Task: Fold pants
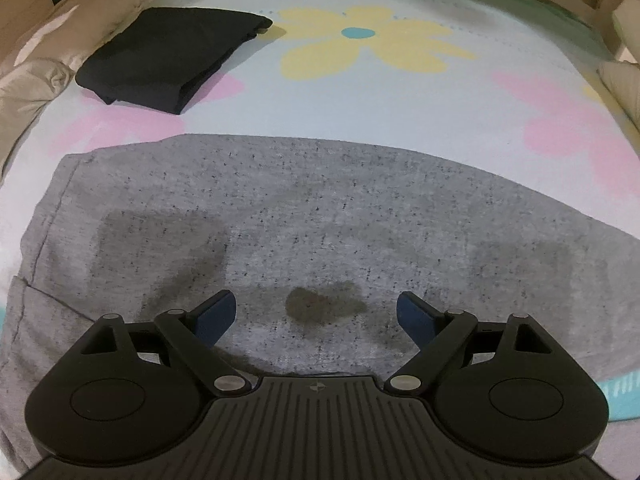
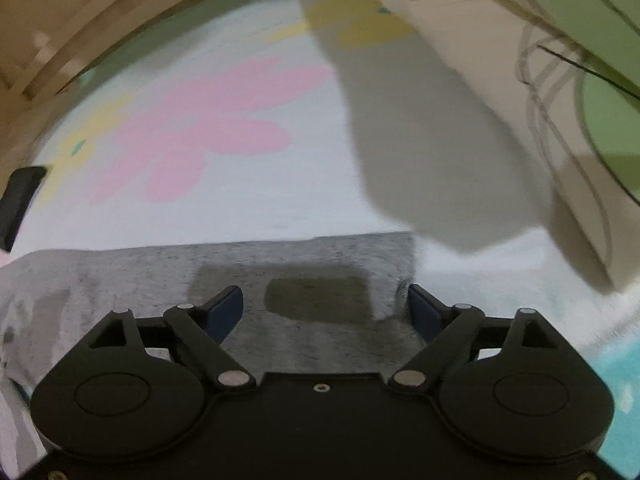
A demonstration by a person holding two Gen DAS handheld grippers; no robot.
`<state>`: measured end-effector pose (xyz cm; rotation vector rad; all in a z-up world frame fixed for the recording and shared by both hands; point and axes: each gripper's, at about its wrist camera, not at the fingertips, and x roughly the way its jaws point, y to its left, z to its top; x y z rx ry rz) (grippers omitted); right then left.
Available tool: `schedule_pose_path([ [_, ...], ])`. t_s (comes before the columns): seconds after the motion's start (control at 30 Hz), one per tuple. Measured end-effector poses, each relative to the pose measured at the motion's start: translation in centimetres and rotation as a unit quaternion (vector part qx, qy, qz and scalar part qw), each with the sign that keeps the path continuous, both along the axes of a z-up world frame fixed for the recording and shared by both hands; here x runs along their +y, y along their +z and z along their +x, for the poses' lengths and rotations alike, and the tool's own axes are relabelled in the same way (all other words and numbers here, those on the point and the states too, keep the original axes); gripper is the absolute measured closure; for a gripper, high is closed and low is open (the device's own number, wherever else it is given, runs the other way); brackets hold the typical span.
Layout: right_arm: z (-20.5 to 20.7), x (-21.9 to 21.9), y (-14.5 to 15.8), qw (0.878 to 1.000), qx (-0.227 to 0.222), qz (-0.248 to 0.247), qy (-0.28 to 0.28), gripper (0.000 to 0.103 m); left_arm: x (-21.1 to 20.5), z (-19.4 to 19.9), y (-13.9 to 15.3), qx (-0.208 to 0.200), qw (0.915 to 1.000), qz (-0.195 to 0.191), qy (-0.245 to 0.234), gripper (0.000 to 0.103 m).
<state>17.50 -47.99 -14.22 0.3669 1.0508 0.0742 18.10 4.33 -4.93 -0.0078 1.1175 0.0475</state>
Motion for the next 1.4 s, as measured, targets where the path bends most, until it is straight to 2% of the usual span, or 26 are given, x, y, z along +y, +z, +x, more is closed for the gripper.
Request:
schedule_pose_path([
  [0.1, 0.4, 0.9, -0.3, 1.000, -0.015, -0.007, 0.021, 0.008, -0.1, -0.1, -0.1, 0.001, 1.0000, -0.001, -0.003, 0.015],
  [0.23, -1.0, -0.6, -0.5, 0.997, -0.052, 0.063, 0.009, 0.005, -0.2, 0.2, -0.1, 0.000, 1.0000, -0.003, -0.002, 0.015],
  [0.33, -0.8, -1.9, -0.9, 0.991, -0.055, 0.116, -0.026, 0.005, -0.2, 0.3, 0.1, -0.004, 1.0000, -0.007, -0.002, 0.015],
  [0.37, -0.5, -1.9, -1.2, 0.991, -0.054, 0.116, -0.031, 0.008, -0.1, 0.3, 0.1, -0.004, 1.0000, -0.007, -0.001, 0.015],
  [0.4, -0.2, -1.5, -1.0, 0.993, -0.053, 0.104, -0.033, 0.015, 0.0, 0.3, 0.1, -0.004, 1.0000, -0.008, 0.000, 0.015],
  [0.47, 0.1, -0.2, -0.3, 0.997, -0.051, 0.044, -0.023, 0.071, 0.1, 0.5, 0.1, -0.003, 0.9999, -0.013, 0.001, 0.015],
  [0.5, 0.3, 0.5, -0.1, 0.998, -0.047, 0.040, -0.009, 0.072, 0.2, 0.5, 0.2, -0.003, 0.9998, -0.018, 0.002, 0.015],
  [0.53, 0.3, 0.8, 0.1, 0.998, -0.051, 0.042, -0.003, 0.081, 0.3, 0.7, 0.3, -0.003, 0.9997, -0.025, 0.002, 0.015],
  [0.6, -1.0, 1.1, 0.6, 0.997, -0.074, 0.033, 0.017, 0.081, 0.8, 1.2, 0.5, -0.001, 0.9989, -0.046, 0.008, 0.015],
  [0.67, -2.4, 2.6, 2.8, 0.993, -0.108, 0.016, 0.051, 0.081, 1.0, 2.0, 0.8, -0.002, 0.9974, -0.071, 0.014, 0.015],
  [0.8, -5.8, 4.4, 5.7, 0.982, -0.145, 0.016, 0.118, 0.081, 0.8, 4.3, 1.1, 0.002, 0.9952, -0.095, 0.021, 0.015],
  [0.93, -8.1, 5.4, 7.4, 0.971, -0.148, 0.003, 0.187, 0.081, 0.0, 6.9, 1.2, 0.005, 0.9930, -0.115, 0.025, 0.015],
  [1.03, -10.4, 5.5, 7.0, 0.966, -0.131, -0.023, 0.220, 0.082, -0.4, 8.4, 0.9, 0.009, 0.9918, -0.124, 0.030, 0.015],
  [1.2, -12.4, 4.1, 5.6, 0.973, -0.104, -0.018, 0.205, 0.082, -1.1, 10.1, -0.4, 0.028, 0.9902, -0.128, 0.046, 0.015],
  [1.4, -13.2, 3.2, 4.2, 0.977, -0.089, -0.008, 0.191, 0.083, -0.3, 11.2, -2.2, 0.053, 0.9803, -0.166, 0.092, 0.015],
])
